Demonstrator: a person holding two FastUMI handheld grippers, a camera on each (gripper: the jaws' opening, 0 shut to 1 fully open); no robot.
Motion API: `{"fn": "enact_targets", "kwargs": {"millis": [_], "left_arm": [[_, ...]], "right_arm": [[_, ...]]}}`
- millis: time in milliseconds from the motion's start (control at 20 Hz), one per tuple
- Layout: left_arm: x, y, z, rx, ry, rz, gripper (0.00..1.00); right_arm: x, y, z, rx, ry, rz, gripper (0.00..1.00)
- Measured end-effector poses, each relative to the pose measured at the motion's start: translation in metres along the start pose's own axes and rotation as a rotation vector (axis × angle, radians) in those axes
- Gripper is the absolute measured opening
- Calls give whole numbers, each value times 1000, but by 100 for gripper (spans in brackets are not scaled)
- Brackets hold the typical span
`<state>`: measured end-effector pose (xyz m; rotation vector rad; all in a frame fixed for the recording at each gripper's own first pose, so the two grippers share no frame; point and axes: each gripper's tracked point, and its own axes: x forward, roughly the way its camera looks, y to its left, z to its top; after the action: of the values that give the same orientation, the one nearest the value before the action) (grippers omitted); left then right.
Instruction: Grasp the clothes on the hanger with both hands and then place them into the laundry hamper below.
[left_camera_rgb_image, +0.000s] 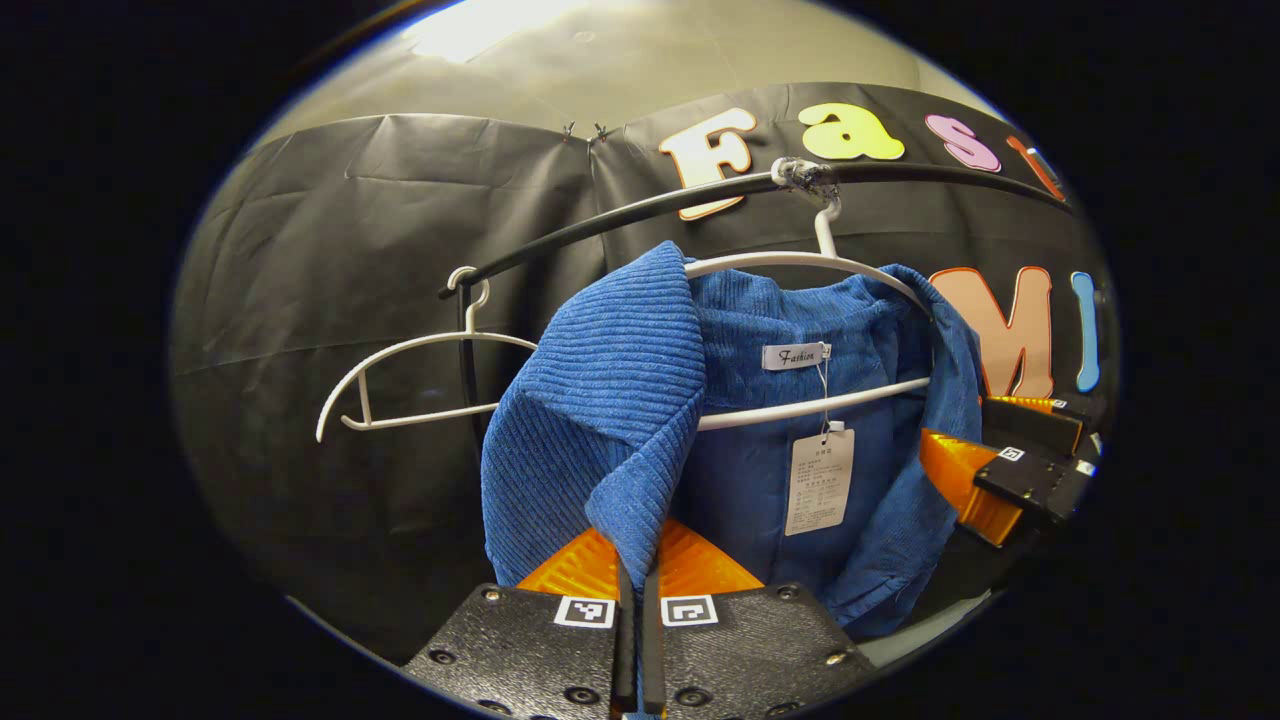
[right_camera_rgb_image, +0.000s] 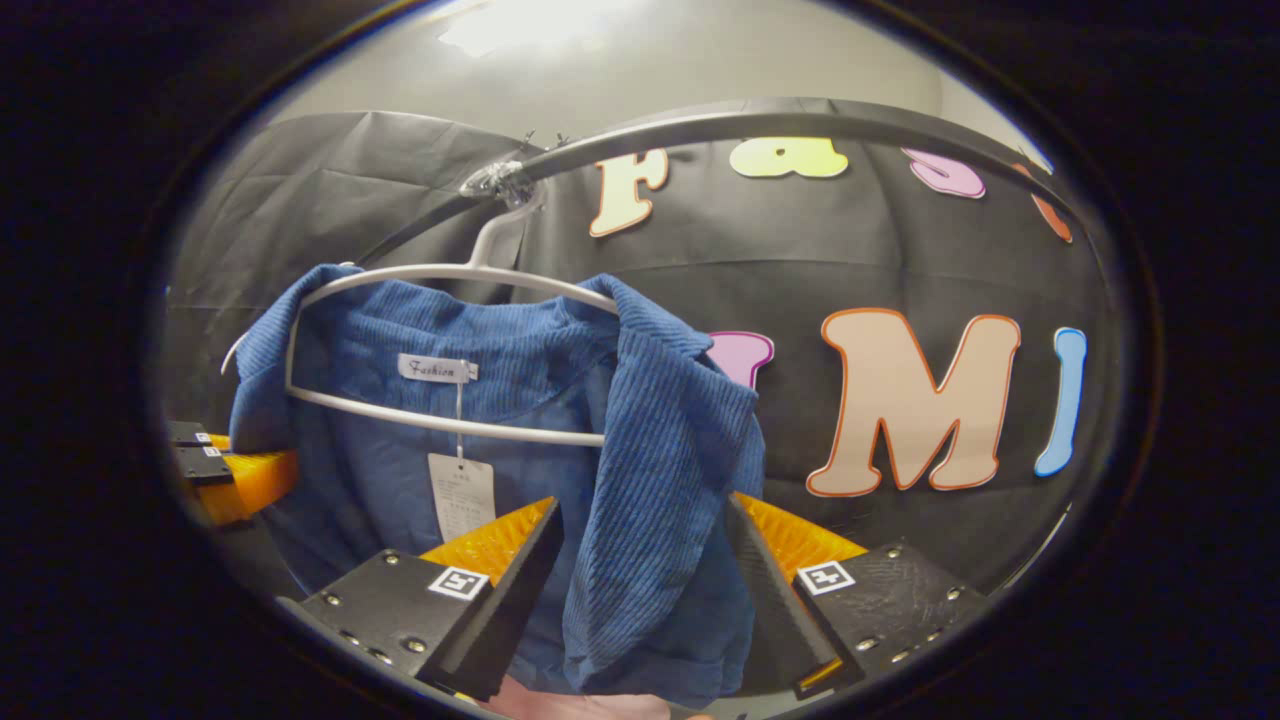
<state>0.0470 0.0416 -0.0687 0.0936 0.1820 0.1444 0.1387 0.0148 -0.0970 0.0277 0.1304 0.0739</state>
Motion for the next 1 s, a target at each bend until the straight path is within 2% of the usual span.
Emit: {"fn": "enact_targets", "kwargs": {"millis": [450, 550, 650, 750, 850, 900, 1000], "left_arm": [[-12, 7, 11, 41, -20, 3, 3], [-13, 11, 13, 47, -24, 12, 3], [-14, 16, 15, 50, -27, 22, 0], [-15, 19, 17, 48, -30, 31, 0], [-17, 23, 20, 50, -34, 42, 3], [-18, 26, 22, 53, -37, 47, 0], [-21, 32, 27, 55, -48, 61, 3]], "right_arm": [[28, -2, -20, 14, 45, -12, 97], [31, -6, -23, 10, 54, -19, 94], [30, -7, -29, 9, 75, -20, 74], [30, -13, -32, 2, 87, -40, 71], [28, -12, -33, 15, 98, -29, 39], [29, -18, -35, 10, 116, -59, 37], [31, -26, -36, 8, 123, -81, 14]]}}
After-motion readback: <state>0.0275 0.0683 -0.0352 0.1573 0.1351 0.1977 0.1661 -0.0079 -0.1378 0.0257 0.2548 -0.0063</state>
